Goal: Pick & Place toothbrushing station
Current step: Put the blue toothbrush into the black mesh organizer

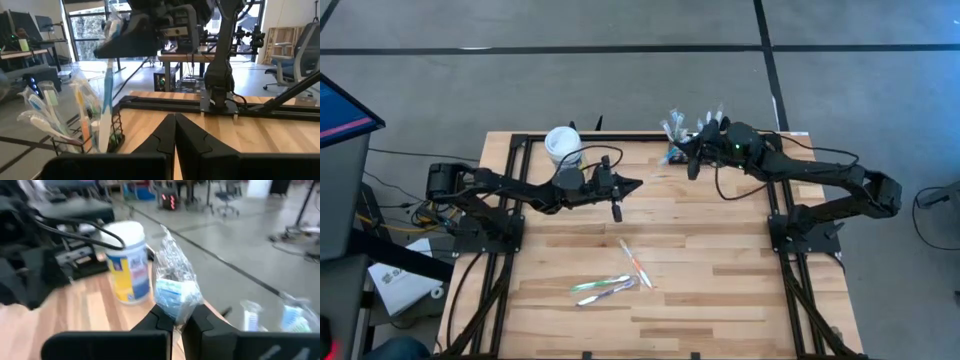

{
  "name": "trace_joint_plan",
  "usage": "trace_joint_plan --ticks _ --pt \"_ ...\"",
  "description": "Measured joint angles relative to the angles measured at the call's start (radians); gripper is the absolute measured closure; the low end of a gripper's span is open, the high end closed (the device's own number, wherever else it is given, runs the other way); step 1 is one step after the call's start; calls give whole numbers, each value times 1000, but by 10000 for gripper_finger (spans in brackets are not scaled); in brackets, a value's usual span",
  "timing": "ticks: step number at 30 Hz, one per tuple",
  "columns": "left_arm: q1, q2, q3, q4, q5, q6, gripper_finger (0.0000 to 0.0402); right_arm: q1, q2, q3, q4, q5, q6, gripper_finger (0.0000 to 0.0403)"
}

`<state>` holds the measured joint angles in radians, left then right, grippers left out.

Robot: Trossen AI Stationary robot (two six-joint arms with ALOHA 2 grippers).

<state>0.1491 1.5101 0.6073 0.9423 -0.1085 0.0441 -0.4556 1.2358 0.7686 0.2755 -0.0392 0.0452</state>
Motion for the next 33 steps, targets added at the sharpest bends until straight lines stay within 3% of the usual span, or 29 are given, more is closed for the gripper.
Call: trace_joint_plan --ticks 20,33 --pt "-6 1 0 1 7 0 401 -118 -95 78 -379 20 26 399" --pt "-9 2 0 1 7 0 401 -211 -205 77 -554 127 61 399"
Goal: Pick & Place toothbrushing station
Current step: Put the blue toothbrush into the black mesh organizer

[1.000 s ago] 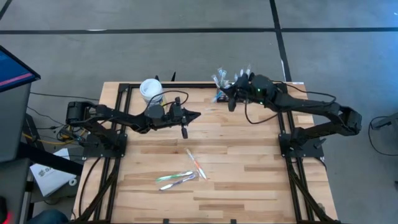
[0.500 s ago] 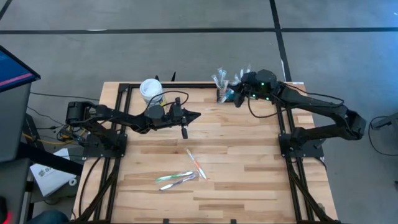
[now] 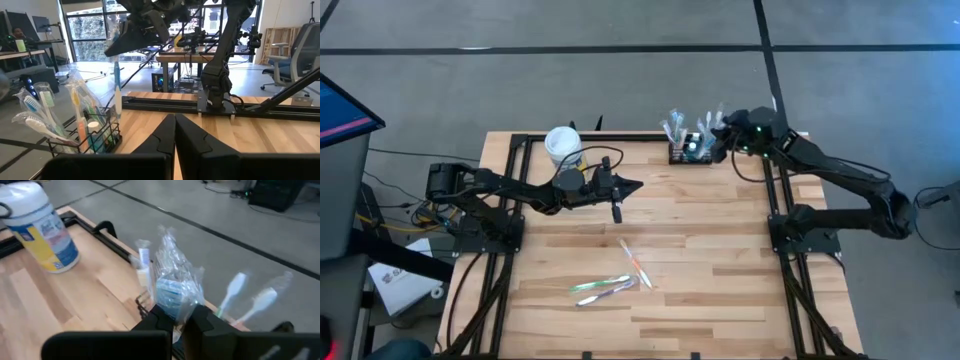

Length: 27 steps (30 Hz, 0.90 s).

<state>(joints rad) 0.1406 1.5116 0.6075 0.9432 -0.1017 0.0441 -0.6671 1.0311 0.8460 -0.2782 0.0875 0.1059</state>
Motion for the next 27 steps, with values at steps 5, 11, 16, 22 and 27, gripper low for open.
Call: trace_joint_plan --ticks 5,11,16,22,27 --pt "0 0 0 0 -1 0 401 -40 2 1 -9 0 0 399" --pt "0 0 0 0 -1 0 401 -86 3 42 -67 19 0 399" --pt "0 0 0 0 -2 0 401 -118 3 51 -78 30 -8 399" --pt "0 0 0 0 -2 0 401 -149 23 51 -81 49 -9 399" --pt "0 0 0 0 -2 1 401 -169 70 51 -67 49 -13 399"
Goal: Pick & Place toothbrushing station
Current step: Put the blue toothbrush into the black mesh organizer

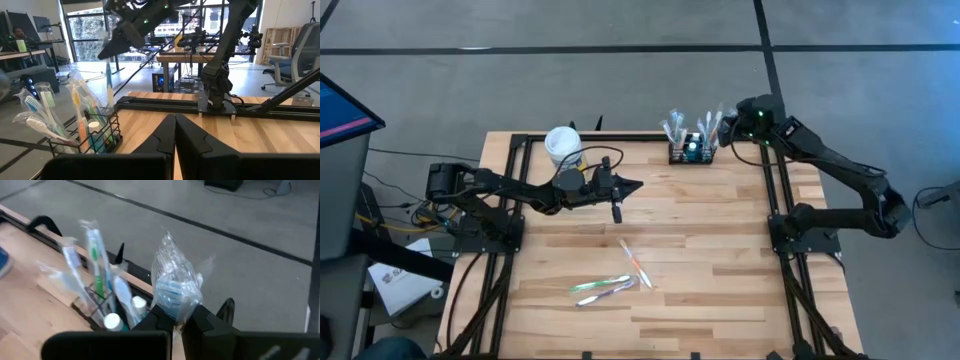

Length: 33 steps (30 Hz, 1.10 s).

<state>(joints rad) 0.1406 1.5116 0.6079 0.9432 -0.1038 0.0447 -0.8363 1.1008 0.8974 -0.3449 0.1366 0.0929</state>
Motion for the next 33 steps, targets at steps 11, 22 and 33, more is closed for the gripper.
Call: trace_joint_plan --ticks 11,22,33 --pt "0 0 0 0 1 1 401 -3 108 0 35 -8 -14 399" --pt "0 0 0 0 1 2 401 6 189 0 53 -14 5 398" --pt "0 0 1 -1 1 2 401 4 272 0 91 -61 4 394"
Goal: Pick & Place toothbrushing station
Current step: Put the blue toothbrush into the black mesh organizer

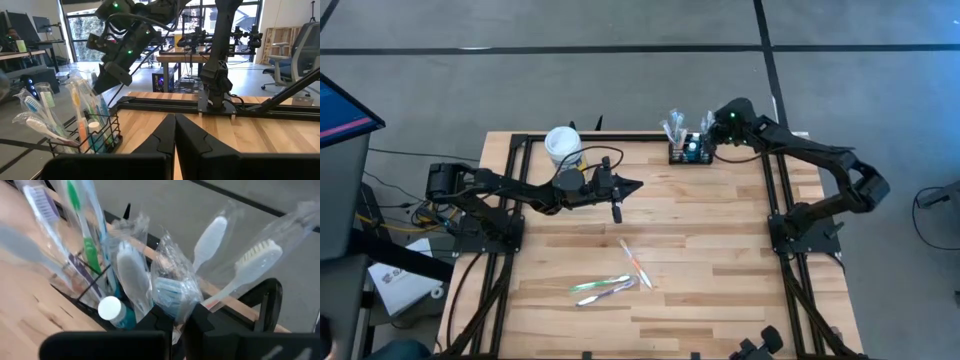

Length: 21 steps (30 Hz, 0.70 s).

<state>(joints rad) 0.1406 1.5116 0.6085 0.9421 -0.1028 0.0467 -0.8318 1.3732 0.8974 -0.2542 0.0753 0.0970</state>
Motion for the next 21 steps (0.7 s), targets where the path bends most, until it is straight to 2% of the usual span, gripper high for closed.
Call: trace_joint_plan --ticks 10,21 --pt "0 0 0 0 0 0 401 6 -6 0 4 0 -22 341" --pt "0 0 0 -4 0 0 401 5 -20 0 -4 2 -45 336"
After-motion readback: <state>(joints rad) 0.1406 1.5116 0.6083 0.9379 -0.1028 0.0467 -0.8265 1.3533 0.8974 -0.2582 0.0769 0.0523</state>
